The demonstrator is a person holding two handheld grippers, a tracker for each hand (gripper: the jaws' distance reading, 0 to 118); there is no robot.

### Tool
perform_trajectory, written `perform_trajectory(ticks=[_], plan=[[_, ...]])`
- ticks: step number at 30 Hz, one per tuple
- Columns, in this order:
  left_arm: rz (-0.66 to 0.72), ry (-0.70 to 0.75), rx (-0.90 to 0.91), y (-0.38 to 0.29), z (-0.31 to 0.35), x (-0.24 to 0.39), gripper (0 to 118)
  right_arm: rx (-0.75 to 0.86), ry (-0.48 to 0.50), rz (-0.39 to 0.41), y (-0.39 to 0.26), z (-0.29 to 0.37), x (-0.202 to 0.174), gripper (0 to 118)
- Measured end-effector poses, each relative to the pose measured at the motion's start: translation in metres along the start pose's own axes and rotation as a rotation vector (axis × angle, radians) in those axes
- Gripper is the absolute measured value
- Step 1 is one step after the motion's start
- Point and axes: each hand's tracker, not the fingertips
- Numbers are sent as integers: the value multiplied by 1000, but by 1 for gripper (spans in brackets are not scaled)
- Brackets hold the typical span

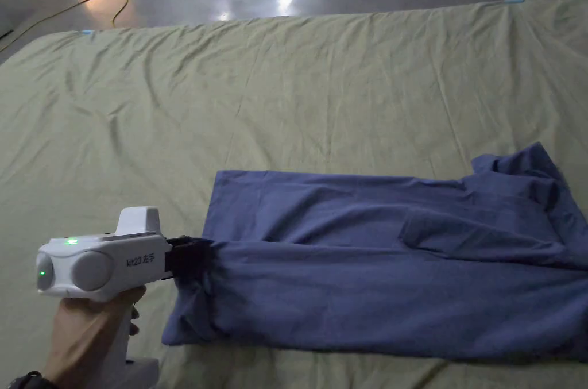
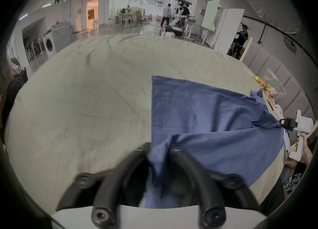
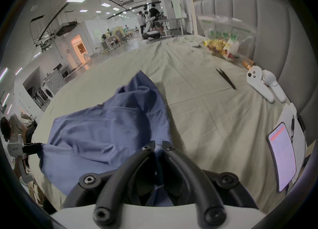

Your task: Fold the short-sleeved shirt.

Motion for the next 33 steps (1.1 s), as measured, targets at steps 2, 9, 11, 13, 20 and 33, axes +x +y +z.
perform_trajectory(ticks=[2,9,11,13,20,33], plan=[[19,10,3,-18,20,18,98,-17,-35,-6,-3,-5,7,72],[-143,47,304,-10,81,41,96,238,43,-28,9,95,10,69],[-177,13,426,3,131,38,96,324,78,23,10,138,0,69],[-203,18,519,-10,181,70,96,409,93,71,6,187,-15,69],[-302,155,782,-52,300,111,97,649,104,201,-40,298,-69,74],[-245,43,759,-110,325,140,0,758,114,364,-113,341,-116,2]])
